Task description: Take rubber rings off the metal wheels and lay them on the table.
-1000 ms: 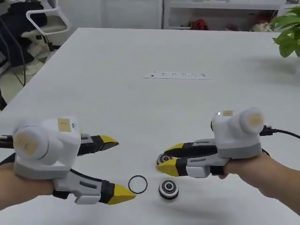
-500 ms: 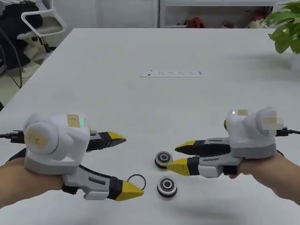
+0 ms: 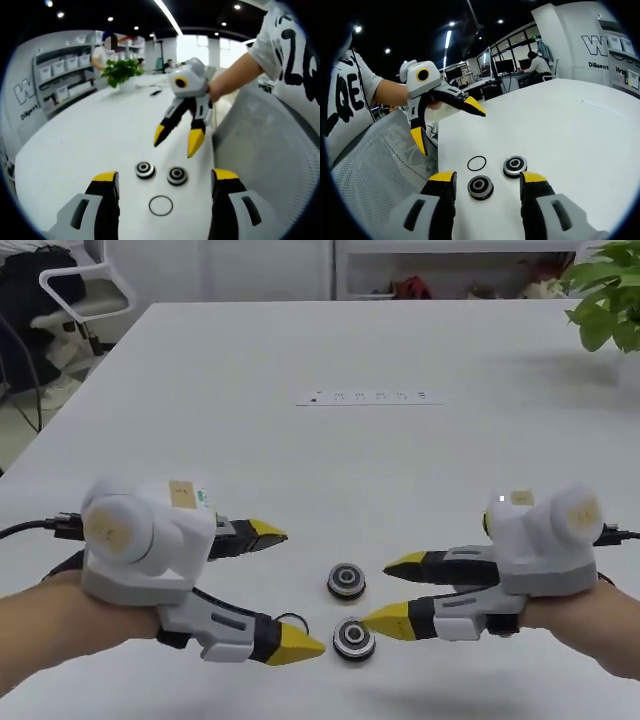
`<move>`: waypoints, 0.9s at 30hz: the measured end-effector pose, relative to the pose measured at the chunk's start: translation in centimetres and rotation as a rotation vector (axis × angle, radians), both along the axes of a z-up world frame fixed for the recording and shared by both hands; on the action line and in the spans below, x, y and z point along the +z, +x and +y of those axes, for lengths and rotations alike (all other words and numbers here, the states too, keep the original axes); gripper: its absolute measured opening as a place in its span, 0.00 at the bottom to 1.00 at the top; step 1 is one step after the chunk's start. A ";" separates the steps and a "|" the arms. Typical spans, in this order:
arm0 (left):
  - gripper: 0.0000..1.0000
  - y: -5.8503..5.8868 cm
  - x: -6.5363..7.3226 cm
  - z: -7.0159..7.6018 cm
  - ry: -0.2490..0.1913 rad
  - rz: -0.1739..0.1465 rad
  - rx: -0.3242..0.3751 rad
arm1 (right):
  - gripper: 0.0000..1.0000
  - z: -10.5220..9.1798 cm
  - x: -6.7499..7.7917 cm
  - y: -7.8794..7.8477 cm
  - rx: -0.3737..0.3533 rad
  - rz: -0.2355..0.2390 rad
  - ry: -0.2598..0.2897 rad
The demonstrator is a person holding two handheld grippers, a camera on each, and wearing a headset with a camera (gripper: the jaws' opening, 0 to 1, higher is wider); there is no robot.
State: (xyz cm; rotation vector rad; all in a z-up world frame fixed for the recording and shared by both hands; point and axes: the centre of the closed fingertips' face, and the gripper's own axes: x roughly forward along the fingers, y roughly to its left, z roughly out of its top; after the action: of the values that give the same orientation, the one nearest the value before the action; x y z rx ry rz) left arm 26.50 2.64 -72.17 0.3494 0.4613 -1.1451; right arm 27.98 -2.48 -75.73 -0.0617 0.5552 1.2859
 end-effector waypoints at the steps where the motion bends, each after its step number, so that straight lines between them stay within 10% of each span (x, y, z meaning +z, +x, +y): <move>1: 0.76 0.1 -0.1 -0.1 0.001 0.001 0.001 | 0.49 -0.1 -0.1 0.0 -0.001 0.001 -0.003; 27: 0.66 0.3 -2.7 -2.5 0.030 0.044 -0.049 | 0.44 -1.3 -3.5 -0.5 0.008 -0.005 -0.050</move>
State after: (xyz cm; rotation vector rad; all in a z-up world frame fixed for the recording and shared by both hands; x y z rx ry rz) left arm 26.81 0.09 -74.83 0.3638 0.5106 -1.1967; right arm 27.49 -3.74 -79.20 -0.1085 0.5834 1.2793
